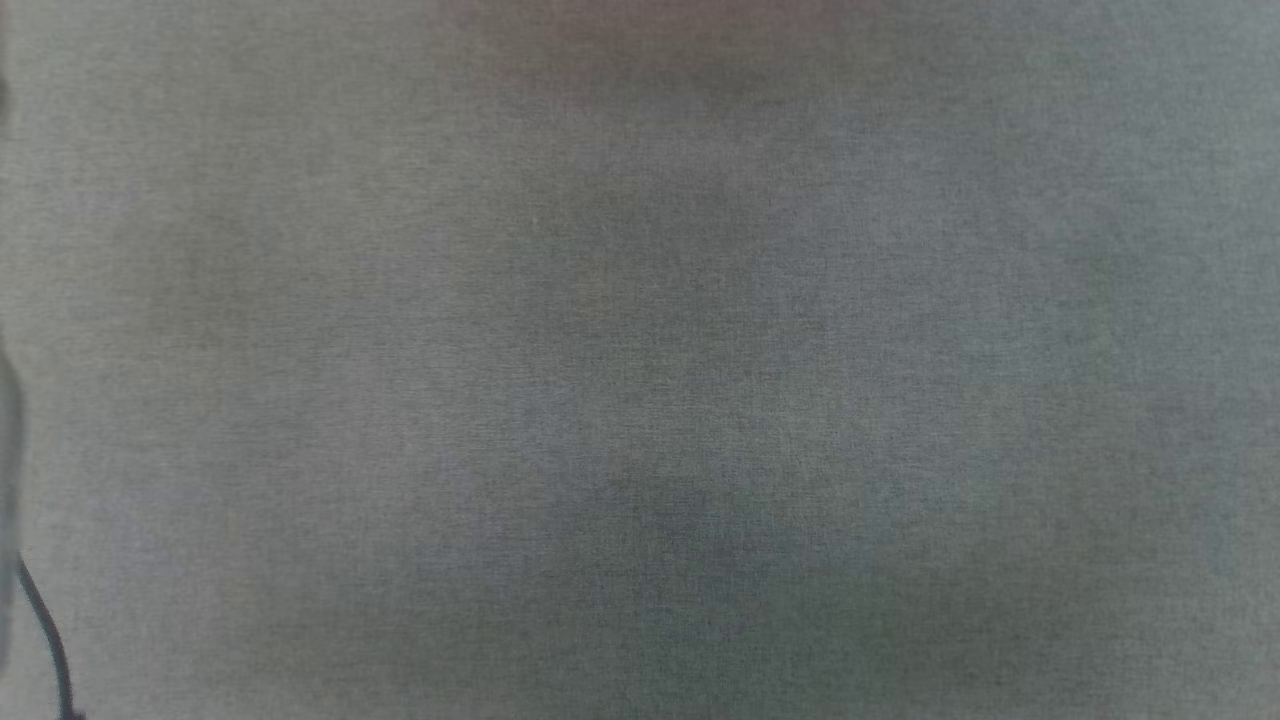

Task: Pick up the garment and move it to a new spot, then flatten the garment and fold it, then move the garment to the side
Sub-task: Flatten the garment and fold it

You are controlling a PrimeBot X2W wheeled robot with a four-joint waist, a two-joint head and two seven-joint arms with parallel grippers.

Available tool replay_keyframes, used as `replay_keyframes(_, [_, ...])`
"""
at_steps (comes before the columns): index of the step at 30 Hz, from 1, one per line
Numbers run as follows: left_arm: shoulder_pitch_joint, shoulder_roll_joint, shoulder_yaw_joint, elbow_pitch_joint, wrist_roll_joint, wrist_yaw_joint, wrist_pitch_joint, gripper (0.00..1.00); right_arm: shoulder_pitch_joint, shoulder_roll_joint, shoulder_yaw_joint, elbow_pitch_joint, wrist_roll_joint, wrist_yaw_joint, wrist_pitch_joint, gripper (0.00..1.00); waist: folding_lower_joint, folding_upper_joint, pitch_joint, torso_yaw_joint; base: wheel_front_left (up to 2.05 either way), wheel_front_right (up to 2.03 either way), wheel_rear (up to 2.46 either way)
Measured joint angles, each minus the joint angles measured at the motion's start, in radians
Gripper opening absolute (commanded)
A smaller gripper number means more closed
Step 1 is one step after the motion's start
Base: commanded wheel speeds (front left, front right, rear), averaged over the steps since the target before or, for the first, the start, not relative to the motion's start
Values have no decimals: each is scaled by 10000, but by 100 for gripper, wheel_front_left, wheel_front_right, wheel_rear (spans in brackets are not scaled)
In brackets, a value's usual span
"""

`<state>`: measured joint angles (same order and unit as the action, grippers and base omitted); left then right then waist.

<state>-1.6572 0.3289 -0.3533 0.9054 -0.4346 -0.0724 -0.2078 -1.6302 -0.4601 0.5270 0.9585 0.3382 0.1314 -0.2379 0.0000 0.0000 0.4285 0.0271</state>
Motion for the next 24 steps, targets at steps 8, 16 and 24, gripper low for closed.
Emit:
replay_keyframes(8, [1882, -46, -541, 1417, -604, -512, 1179, 0, 2104, -86, 1388, -445, 3012, 0, 1476, 0, 0, 0, -442, 199, 0, 0, 0])
replay_keyframes(16, [4609, 199, -1553, 640, -2044, -570, 3662, 0, 4590, -1325, 2443, -2715, 5637, 0, 3126, 0, 0, 1, -1113, 326, 0, 0, 0])
replay_keyframes(24, [8204, 1745, -1918, -2447, -3632, -562, 5438, 0, 7139, -2989, 2917, -5267, 6993, -2, 3931, 0, 0, 1, -1738, 402, 0, 0, 0])
